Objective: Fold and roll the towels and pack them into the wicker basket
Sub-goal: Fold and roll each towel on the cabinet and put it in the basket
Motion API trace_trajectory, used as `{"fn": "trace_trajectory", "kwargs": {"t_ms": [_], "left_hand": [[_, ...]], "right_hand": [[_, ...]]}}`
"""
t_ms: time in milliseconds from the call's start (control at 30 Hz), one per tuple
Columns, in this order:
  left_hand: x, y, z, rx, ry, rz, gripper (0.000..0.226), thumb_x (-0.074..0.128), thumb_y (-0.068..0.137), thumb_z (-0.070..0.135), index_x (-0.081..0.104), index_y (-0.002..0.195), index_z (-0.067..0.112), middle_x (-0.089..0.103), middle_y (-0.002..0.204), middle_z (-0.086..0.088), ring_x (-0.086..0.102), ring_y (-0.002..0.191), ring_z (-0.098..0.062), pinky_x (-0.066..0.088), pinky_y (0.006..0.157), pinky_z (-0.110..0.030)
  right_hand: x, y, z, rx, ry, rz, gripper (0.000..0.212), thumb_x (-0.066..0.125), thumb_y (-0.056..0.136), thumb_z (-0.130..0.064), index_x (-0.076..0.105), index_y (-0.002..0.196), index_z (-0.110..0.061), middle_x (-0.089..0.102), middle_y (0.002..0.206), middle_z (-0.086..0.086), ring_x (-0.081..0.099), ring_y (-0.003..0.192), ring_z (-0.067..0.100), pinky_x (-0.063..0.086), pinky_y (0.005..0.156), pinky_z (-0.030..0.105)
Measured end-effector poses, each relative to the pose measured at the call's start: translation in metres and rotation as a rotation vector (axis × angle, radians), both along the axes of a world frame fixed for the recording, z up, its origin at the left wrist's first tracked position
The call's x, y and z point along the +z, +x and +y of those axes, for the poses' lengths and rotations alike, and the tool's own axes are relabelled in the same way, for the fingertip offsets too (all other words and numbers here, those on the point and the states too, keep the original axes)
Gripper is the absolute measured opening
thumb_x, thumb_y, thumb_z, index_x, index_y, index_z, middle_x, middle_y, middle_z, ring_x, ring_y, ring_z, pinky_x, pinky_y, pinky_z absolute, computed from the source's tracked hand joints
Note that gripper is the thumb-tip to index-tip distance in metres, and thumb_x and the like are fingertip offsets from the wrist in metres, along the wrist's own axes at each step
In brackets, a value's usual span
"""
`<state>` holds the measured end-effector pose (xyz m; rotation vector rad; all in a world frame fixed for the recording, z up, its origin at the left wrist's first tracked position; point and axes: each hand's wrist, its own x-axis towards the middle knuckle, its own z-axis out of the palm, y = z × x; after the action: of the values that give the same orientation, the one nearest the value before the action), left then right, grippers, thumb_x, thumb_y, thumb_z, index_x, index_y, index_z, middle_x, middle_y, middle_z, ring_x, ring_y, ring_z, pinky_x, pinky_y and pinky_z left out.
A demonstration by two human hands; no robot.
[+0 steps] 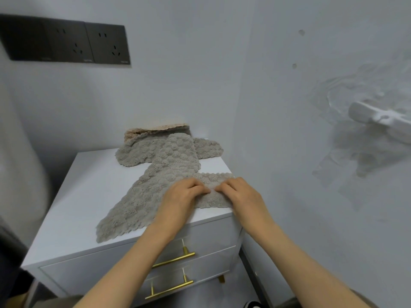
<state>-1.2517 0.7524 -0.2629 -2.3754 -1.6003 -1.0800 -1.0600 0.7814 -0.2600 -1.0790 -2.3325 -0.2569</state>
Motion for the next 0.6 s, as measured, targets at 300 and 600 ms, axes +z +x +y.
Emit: {"fn": "trace_trajectory", "kwargs": {"t_ms": [300, 600], "left_hand": [[-0.002, -0.017, -0.004, -0.081, -0.155, 0.052, 0.042, 0.061, 0.083, 0.017, 0.061, 0.125, 0.022, 0.061, 0.121, 0.009, 0.057, 0.106, -0.010, 0.046, 0.086, -0.020], [0.009, -0.014, 0.002, -0.057, -0.361, -0.215, 0.026, 0.049, 0.098, 0.021, 0.058, 0.122, 0.025, 0.059, 0.089, 0.014, 0.050, 0.076, 0.001, 0.033, 0.065, -0.011]], "right_hand": [[0.005, 0.020, -0.004, -0.004, -0.197, -0.066, 0.046, 0.055, 0.086, -0.021, 0.057, 0.131, -0.028, 0.059, 0.129, -0.011, 0.052, 0.119, 0.012, 0.053, 0.080, 0.029], [0.013, 0.021, 0.007, 0.007, -0.540, 0.155, 0.023, 0.041, 0.101, -0.027, 0.053, 0.121, -0.026, 0.061, 0.110, -0.007, 0.052, 0.101, 0.014, 0.044, 0.087, 0.033]]}}
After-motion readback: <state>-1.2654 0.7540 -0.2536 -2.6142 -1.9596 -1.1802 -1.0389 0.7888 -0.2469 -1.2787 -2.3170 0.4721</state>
